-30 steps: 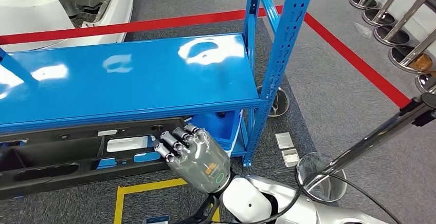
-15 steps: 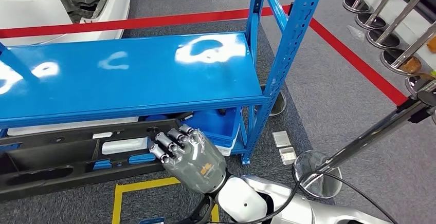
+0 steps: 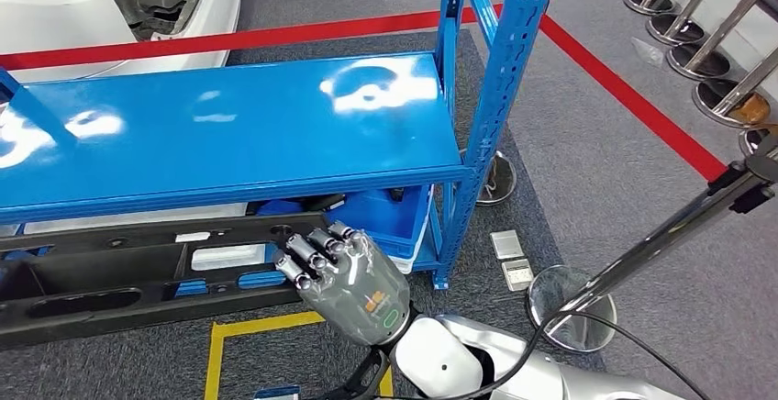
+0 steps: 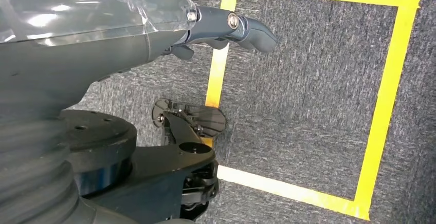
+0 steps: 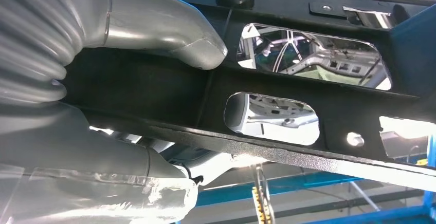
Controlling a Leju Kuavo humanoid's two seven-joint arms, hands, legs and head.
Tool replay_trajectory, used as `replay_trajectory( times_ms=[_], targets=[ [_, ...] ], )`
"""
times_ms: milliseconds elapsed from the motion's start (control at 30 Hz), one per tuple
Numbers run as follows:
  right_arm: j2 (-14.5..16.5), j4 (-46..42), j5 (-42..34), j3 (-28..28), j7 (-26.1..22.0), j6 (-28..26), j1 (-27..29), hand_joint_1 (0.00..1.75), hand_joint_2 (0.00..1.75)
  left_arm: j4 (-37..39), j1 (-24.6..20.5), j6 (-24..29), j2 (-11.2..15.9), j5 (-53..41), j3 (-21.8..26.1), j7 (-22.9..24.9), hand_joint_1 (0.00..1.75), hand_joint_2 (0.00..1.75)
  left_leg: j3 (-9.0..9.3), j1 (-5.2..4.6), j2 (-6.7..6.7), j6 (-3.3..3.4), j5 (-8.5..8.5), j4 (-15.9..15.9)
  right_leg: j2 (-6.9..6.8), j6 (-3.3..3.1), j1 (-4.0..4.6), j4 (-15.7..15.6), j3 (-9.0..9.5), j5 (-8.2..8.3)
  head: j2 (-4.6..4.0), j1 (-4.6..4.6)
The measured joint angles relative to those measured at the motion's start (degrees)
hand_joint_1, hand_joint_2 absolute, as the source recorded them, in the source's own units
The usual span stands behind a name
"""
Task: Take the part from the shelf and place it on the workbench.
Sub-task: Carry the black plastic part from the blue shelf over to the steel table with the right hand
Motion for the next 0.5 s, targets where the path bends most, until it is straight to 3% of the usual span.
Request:
replay_trajectory(
  times_ms=[100,167,233,300,367,400,500],
  targets=[
    [0.12,0.0,0.01,0.0,0.02,-0.01,0.01,1.75,1.75,0.0,-0.02,0.0,0.0,0.0,0.0,0.0,0.0,1.75,-2.11,0.2,-0.05,-0.58,-3.77,5.46,-0.15,-0.37,-0.03,-0.1,-0.2,0.24,0.0,-0.52],
    [0.13,0.0,0.02,0.0,0.02,-0.01,0.01,1.75,1.75,0.0,-0.01,0.0,0.0,0.0,0.0,0.0,0.0,1.75,-2.55,0.23,-0.04,-0.64,-4.32,6.55,-0.16,-0.38,-0.02,-0.09,-0.24,0.25,0.0,-0.54],
    [0.18,0.0,0.02,0.0,0.02,-0.01,0.08,1.75,1.75,0.0,0.05,0.0,0.0,0.0,-0.01,0.0,0.0,1.75,-3.97,0.25,-0.04,-0.8,-5.66,10.38,-0.19,-0.46,0.01,-0.03,-0.44,0.33,0.0,-0.58],
    [0.22,0.0,0.04,0.0,0.02,-0.03,0.21,1.75,1.75,0.0,0.09,0.0,0.0,0.0,-0.01,0.0,0.0,1.75,-1.84,0.25,-0.06,-0.7,-3.41,7.85,-0.15,-0.47,0.04,0.18,-0.63,0.43,0.0,-0.72],
    [0.25,0.0,0.09,0.0,0.02,-0.06,0.27,1.75,1.75,0.0,0.06,0.0,0.0,0.0,-0.01,0.0,0.0,1.75,2.4,0.13,-0.15,-0.18,0.15,-0.3,-0.06,-0.14,0.23,0.54,-0.88,0.47,0.0,-0.88],
    [0.25,0.0,0.13,-0.01,0.03,-0.08,0.27,1.75,1.75,0.0,0.02,0.0,0.0,0.0,-0.01,0.0,0.0,1.75,3.12,0.04,-0.19,0.07,0.59,-2.3,-0.04,0.14,0.33,0.67,-1.11,0.56,0.0,-0.9],
    [0.25,0.0,0.27,-0.05,0.04,-0.14,0.27,1.75,1.75,0.0,0.03,0.0,0.0,0.01,-0.01,0.02,0.0,1.75,2.88,0.05,-0.13,0.9,0.8,-3.37,-0.04,1.07,0.4,0.81,-1.6,0.79,0.0,-0.91]
  ],
)
